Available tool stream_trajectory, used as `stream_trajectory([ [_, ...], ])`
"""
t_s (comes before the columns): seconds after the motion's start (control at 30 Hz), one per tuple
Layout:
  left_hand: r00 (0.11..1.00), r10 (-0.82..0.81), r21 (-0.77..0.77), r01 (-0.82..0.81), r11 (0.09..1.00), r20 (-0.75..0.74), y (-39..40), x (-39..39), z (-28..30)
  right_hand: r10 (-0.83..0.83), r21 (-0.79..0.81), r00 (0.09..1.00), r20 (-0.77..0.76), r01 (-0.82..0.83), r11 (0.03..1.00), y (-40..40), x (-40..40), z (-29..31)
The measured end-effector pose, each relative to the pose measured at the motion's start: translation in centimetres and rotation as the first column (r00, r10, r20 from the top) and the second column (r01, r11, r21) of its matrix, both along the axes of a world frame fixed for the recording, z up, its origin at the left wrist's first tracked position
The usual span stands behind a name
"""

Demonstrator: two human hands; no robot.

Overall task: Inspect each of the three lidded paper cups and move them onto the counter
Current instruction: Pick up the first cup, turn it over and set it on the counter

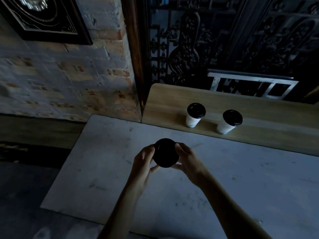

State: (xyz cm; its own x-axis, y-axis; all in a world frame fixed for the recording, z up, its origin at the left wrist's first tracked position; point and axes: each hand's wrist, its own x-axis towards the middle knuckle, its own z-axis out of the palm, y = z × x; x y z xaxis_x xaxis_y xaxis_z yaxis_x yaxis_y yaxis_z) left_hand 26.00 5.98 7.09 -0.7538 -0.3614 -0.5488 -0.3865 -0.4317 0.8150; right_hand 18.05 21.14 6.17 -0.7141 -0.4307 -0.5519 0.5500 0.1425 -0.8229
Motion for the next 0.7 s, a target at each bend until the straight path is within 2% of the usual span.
stream_trajectory([
  [0.13,0.999,0.002,0.033,-0.003,0.999,0.035,-1.1,0.5,-2.2,0.001,0.074,1.000,0.000,-0.001,0.997,-1.3,0.0,-1.7],
  [0.43,0.994,0.028,0.073,-0.036,0.997,0.107,-2.0,1.0,-4.6,-0.034,0.060,0.992,0.119,0.028,0.998,-2.6,0.5,-5.9],
  [0.7,0.989,0.022,0.072,-0.032,0.997,0.148,-1.7,1.0,-6.3,-0.052,0.058,0.986,0.157,0.044,0.997,-2.4,0.9,-7.5],
])
